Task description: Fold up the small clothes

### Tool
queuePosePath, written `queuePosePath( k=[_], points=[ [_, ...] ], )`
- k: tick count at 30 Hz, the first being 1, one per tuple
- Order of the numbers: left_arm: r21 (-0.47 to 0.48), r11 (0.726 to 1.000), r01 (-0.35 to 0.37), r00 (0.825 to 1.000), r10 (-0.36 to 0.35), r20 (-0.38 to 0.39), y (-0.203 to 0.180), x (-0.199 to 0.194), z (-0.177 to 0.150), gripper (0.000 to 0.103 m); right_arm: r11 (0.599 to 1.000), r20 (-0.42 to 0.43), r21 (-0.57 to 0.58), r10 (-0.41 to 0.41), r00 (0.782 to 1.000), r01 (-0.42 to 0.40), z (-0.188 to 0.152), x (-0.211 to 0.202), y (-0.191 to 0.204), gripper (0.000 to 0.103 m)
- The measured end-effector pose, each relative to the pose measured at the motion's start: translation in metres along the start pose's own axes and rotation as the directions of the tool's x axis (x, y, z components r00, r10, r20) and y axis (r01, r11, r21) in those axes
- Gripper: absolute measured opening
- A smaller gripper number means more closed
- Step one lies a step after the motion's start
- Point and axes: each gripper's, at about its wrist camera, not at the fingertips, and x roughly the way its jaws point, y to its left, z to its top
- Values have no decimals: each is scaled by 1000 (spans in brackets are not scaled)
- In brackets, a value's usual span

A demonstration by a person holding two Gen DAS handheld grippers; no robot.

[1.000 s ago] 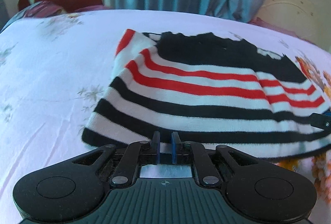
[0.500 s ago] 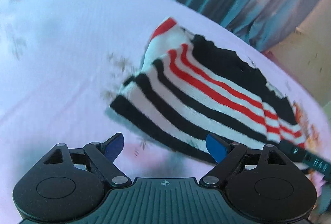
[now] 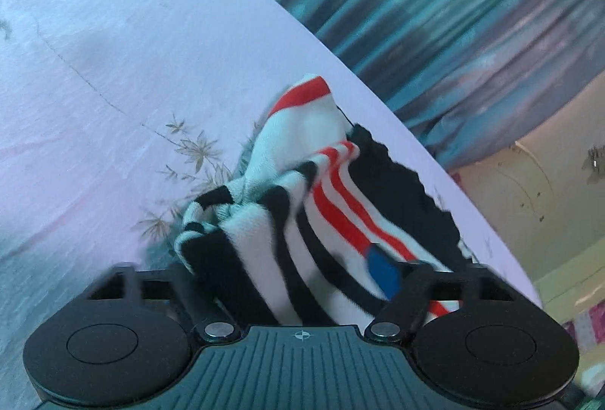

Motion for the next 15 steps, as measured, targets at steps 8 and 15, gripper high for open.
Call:
queuePosePath(
  k=[8,15],
  points=[
    [-102,994,36,999,-37,-13,10,14,6,18,997,46,-72,-19,999,22,-4,-5,12,54],
    [-3,999,48,997,-48,59,-23,-2,9,13,987,10,-157,19,1000,-17,-18,12,11,57]
  ],
)
